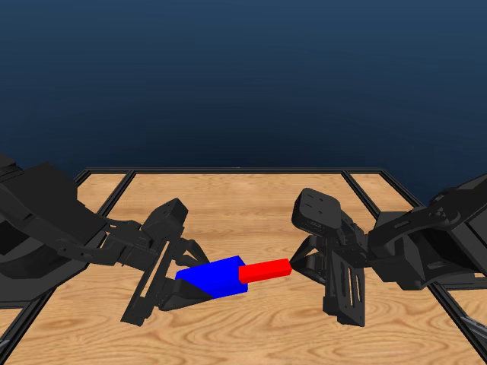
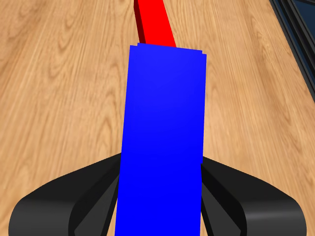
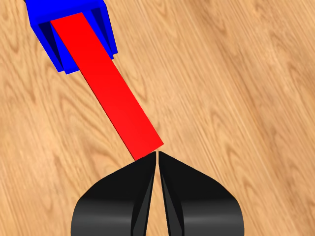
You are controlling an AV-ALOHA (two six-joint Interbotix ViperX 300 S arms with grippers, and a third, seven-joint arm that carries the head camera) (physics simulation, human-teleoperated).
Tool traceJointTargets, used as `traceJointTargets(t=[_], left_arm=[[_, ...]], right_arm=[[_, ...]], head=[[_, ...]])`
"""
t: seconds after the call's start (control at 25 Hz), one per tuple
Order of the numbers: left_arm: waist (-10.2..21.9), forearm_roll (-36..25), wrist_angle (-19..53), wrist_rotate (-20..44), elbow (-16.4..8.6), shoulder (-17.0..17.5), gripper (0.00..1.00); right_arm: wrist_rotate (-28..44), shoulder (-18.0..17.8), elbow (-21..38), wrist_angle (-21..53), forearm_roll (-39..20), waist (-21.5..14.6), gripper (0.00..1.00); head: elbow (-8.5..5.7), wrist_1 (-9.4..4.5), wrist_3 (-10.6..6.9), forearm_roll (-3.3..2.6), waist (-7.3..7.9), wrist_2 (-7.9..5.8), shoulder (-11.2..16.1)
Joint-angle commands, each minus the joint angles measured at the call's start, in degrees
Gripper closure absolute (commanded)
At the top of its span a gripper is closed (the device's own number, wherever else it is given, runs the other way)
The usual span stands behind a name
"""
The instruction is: Insert peg into socket
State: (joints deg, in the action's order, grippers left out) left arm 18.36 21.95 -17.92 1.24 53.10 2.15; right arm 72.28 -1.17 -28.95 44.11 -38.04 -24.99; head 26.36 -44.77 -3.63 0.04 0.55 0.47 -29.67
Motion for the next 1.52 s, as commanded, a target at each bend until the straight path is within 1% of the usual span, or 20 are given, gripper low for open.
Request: traceJointTargets(t=[0.04, 0.28, 0.32, 0.4, 0.44, 0.48, 0.52, 0.56, 0.6, 0.64, 0.68, 0.76, 0.84, 0.88, 1.0, 1.04, 1.2, 1.24, 1.36, 1.52], left_arm=[[0.3, -1.2, -0.6, -0.1, -1.5, 1.7, 1.00], [-0.1, -1.9, 1.0, 2.0, -2.5, 1.9, 1.00], [-0.4, -2.3, 2.4, 2.4, -1.6, 1.4, 1.00], [-0.8, -3.0, 4.0, 3.6, -2.1, 1.6, 1.00], [0.1, -3.4, 5.7, 4.1, -1.8, 1.8, 1.00], [-1.3, -3.9, 6.6, 4.5, -2.8, 1.7, 1.00], [-1.5, -5.3, 7.9, 6.5, -2.4, 1.6, 1.00], [-1.7, -6.0, 9.1, 7.0, -3.7, 2.2, 1.00], [-1.9, -6.8, 10.6, 7.6, -2.7, 1.4, 1.00], [-2.4, -9.2, 11.7, 10.0, -2.8, 2.4, 1.00], [-2.2, -8.6, 12.4, 9.9, -4.0, 1.6, 1.00], [-3.0, -11.4, 15.2, 12.4, -4.7, 1.8, 1.00], [-3.8, -11.1, 15.8, 12.7, -5.3, 2.0, 1.00], [-3.3, -14.5, 19.4, 15.5, -5.7, 1.9, 1.00], [-3.2, -19.2, 22.8, 20.3, -7.7, 3.3, 1.00], [-4.7, -17.5, 21.4, 19.5, -7.5, 3.4, 1.00], [-3.1, -24.5, 26.9, 26.6, -8.6, 3.7, 1.00], [-3.7, -25.5, 28.4, 27.5, -10.1, 3.8, 1.00], [-2.4, -28.8, 30.3, 32.0, -9.6, 4.2, 1.00], [-1.2, -33.8, 33.2, 39.2, -10.0, 5.3, 1.00]], right_arm=[[0.1, -1.0, 2.0, -2.5, -0.2, 1.4, 1.00], [-1.1, -3.8, 5.1, -7.4, -0.6, 4.1, 1.00], [-1.1, -4.2, 5.9, -7.8, -0.8, 4.3, 1.00], [-2.5, -5.4, 6.5, -9.1, 0.1, 4.9, 1.00], [-2.2, -5.4, 6.6, -10.3, 0.1, 5.1, 1.00], [-3.2, -5.7, 7.2, -10.8, 0.7, 5.3, 1.00], [-3.0, -5.6, 6.8, -12.9, 0.6, 5.8, 1.00], [-3.8, -6.1, 7.7, -12.5, 1.2, 5.8, 1.00], [-4.1, -6.6, 7.4, -12.5, 1.4, 5.9, 1.00], [-4.8, -5.8, 6.9, -14.5, 1.7, 6.3, 1.00], [-5.8, -6.2, 8.3, -13.5, 2.5, 6.2, 1.00], [-6.1, -8.7, 8.7, -17.1, 3.1, 7.2, 1.00], [-7.7, -7.5, 9.0, -16.2, 4.2, 6.7, 1.00], [-7.2, -8.0, 8.3, -16.8, 4.5, 7.1, 1.00], [-10.6, -10.1, 9.7, -20.2, 6.9, 7.9, 1.00], [-11.4, -10.7, 10.1, -20.9, 7.5, 7.7, 1.00], [-13.8, -10.8, 10.2, -24.0, 9.8, 8.8, 1.00], [-14.8, -11.1, 9.8, -24.5, 10.5, 9.1, 1.00], [-14.0, -12.0, 9.6, -24.0, 10.1, 9.1, 1.00], [-13.6, -9.0, 5.6, -24.3, 12.5, 9.4, 1.00]], head=[[-1.01, 0.60, 0.27, 0.06, 0.00, 0.10, 0.2], [-1.09, 0.56, 0.58, 0.04, -0.13, 0.12, 0.4], [-1.09, 0.56, 0.59, 0.04, -0.13, 0.13, 0.4], [-1.09, 0.55, 0.68, 0.06, -0.08, 0.12, 0.5], [-1.09, 0.55, 0.77, 0.07, -0.05, 0.13, 0.5], [-1.08, 0.56, 0.82, 0.08, -0.03, 0.14, 0.5], [-1.07, 0.55, 0.92, 0.09, -0.03, 0.13, 0.5], [-1.06, 0.51, 1.01, 0.09, -0.05, 0.13, 0.5], [-1.06, 0.50, 1.03, 0.08, -0.07, 0.14, 0.5], [-1.06, 0.45, 1.11, 0.07, -0.13, 0.11, 0.5], [-1.07, 0.48, 1.17, 0.06, -0.17, 0.14, 0.5], [-1.10, 0.47, 1.34, 0.04, -0.29, 0.13, 0.6], [-1.13, 0.47, 1.44, 0.02, -0.39, 0.16, 0.7], [-1.15, 0.45, 1.53, 0.01, -0.45, 0.16, 0.7], [-1.23, 0.45, 1.75, 0.02, -0.54, 0.27, 0.8], [-1.23, 0.49, 1.81, 0.03, -0.54, 0.31, 0.8], [-1.30, 0.55, 1.94, 0.07, -0.50, 0.40, 0.9], [-1.31, 0.60, 1.91, 0.07, -0.50, 0.41, 0.9], [-1.31, 0.68, 1.84, 0.10, -0.41, 0.42, 0.8], [-1.39, 1.05, 1.62, 0.15, -0.18, 0.45, 0.7]])
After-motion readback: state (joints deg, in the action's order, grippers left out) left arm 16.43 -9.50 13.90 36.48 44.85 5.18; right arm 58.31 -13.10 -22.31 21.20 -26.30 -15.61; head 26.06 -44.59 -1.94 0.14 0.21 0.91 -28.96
